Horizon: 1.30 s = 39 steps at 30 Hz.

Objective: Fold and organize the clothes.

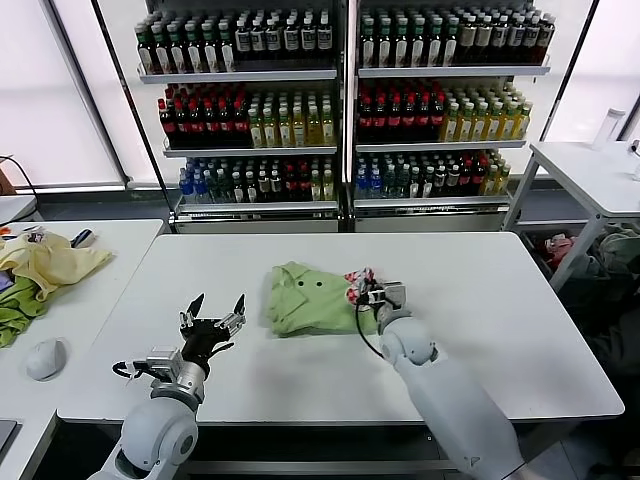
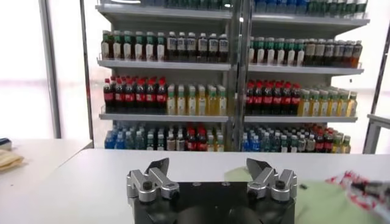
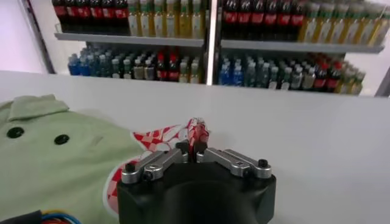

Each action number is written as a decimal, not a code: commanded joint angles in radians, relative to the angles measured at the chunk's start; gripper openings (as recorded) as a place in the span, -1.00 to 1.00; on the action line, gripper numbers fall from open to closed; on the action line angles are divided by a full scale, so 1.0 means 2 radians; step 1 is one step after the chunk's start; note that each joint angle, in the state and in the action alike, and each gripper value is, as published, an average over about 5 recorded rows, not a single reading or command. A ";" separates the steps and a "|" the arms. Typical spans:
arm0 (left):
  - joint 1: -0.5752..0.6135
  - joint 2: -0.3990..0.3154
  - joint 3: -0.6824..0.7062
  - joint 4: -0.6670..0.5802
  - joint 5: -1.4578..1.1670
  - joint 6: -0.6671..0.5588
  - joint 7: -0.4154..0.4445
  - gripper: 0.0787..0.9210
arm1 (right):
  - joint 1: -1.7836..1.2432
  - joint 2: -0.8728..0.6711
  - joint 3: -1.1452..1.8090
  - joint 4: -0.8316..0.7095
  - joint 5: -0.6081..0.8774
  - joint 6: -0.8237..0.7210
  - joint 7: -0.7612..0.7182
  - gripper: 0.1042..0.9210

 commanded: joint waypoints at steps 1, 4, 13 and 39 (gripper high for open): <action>0.006 -0.003 -0.004 -0.005 0.023 0.001 0.001 0.77 | 0.033 -0.048 0.025 -0.025 -0.074 0.014 -0.052 -0.91; 0.010 -0.005 -0.005 -0.009 0.031 0.000 0.002 0.77 | 0.012 -0.050 0.040 -0.001 -0.083 0.044 -0.064 -0.91; 0.040 -0.010 -0.010 -0.024 0.055 -0.007 0.011 0.77 | -0.097 -0.075 0.103 0.109 -0.112 0.139 -0.046 -0.42; 0.095 -0.026 -0.052 -0.083 0.078 -0.007 0.057 0.77 | -0.339 -0.064 0.237 0.343 -0.112 0.155 -0.040 0.76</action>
